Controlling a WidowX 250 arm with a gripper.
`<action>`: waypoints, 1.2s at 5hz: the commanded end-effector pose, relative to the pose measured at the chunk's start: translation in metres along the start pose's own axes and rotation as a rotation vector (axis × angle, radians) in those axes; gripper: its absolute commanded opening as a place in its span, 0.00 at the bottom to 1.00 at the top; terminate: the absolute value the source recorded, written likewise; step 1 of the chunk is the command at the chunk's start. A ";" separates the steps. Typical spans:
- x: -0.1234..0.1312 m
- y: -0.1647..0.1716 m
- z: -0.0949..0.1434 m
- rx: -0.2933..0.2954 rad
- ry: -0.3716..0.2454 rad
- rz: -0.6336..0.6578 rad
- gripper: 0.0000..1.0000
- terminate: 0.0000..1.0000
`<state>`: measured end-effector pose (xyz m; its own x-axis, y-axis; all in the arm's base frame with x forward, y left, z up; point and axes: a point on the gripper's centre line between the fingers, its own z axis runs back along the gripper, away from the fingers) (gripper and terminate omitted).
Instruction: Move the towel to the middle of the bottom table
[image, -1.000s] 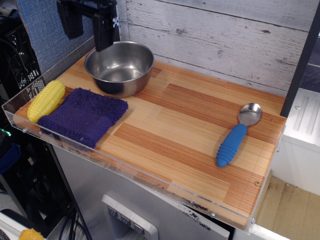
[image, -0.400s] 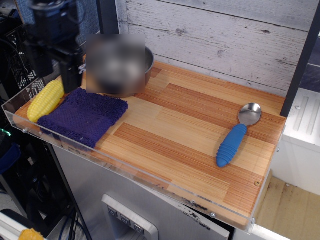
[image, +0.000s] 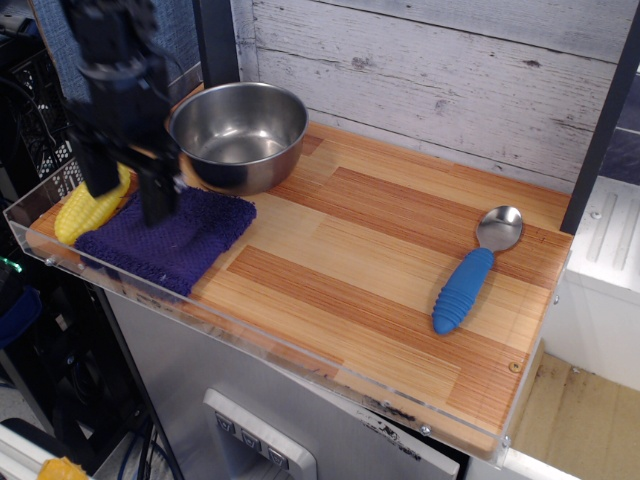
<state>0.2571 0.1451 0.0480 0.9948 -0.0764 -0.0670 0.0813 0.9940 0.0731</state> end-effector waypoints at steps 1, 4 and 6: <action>0.010 -0.013 -0.002 -0.043 -0.032 -0.031 1.00 0.00; 0.002 -0.006 -0.003 0.028 -0.076 -0.070 1.00 0.00; -0.007 -0.003 -0.027 -0.007 -0.008 -0.036 1.00 0.00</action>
<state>0.2483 0.1420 0.0151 0.9907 -0.1114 -0.0788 0.1152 0.9923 0.0462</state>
